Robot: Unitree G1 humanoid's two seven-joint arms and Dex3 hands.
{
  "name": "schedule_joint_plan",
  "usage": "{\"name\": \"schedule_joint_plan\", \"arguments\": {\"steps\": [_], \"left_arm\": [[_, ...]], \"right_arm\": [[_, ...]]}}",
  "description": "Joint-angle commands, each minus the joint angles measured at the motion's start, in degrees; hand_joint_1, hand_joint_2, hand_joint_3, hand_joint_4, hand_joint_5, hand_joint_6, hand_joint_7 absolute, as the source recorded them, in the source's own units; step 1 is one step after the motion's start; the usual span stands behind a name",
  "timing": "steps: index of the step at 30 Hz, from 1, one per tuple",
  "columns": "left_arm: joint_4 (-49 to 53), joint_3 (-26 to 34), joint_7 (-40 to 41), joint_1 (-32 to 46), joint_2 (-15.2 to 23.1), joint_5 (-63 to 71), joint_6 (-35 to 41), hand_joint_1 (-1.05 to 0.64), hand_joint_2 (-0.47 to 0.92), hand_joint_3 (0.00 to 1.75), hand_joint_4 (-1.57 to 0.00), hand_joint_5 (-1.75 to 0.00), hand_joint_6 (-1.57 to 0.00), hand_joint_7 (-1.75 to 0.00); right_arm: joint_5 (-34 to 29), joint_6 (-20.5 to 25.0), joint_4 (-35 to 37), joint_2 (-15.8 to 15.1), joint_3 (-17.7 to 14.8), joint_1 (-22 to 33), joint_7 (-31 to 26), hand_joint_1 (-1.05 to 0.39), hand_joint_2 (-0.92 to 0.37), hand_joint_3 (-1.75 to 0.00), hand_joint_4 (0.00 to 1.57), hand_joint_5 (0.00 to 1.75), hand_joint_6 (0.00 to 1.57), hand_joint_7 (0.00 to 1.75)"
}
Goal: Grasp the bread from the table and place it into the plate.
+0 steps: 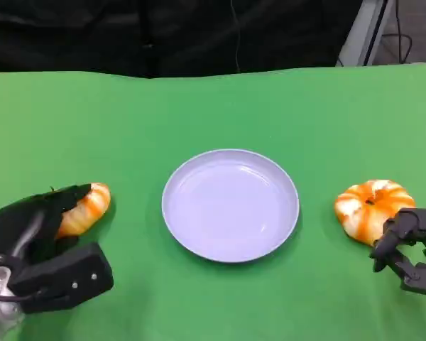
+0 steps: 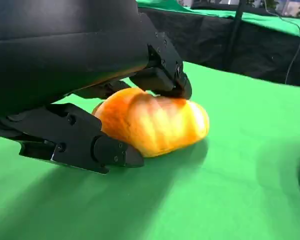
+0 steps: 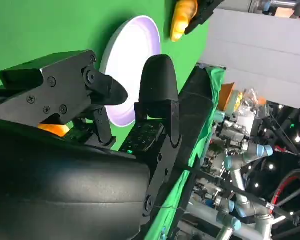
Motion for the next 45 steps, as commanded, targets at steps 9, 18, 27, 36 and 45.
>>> {"name": "schedule_joint_plan", "arguments": {"steps": [9,18,27,36,45], "left_arm": [[1.8,0.9,0.9,0.1,-0.3,-1.8,-0.1,-0.12,0.92,0.39,-0.32,-1.65,-0.53,-1.24],[1.1,0.5,4.1,0.3,-0.5,-0.9,0.6,-0.13,0.92,0.46,-0.25,-1.71,-0.41,-1.39],[-1.7,-0.1,6.8,0.9,-0.1,0.2,1.1,-0.13,0.92,0.5,-0.21,-1.7,-0.33,-1.43],[-9.7,-0.1,7.6,3.1,1.2,1.6,0.6,-0.12,0.92,0.46,-0.25,-1.67,-0.35,-1.41],[-27.4,1.3,3.0,9.0,2.9,2.0,3.6,-0.1,0.92,0.43,-0.21,-1.67,-0.32,-1.4]], "right_arm": [[0.4,-0.5,-0.4,-0.4,-0.2,0.5,-0.5,0.13,-0.7,-0.81,0.88,1.42,0.93,0.99],[0.1,-0.5,-0.3,-0.4,-0.1,0.4,-0.6,0.13,-0.71,-0.81,0.88,1.41,0.94,0.98],[-0.3,-0.5,-0.2,-0.4,-0.1,0.3,-0.9,0.13,-0.71,-0.82,0.88,1.41,0.93,0.99],[0.2,-0.6,0.0,-0.3,-0.1,0.2,-0.4,0.13,-0.7,-0.81,0.87,1.41,0.93,0.98],[-0.3,-0.7,0.3,0.0,0.0,0.1,-1.0,0.14,-0.7,-0.82,0.88,1.41,0.94,0.99]]}}
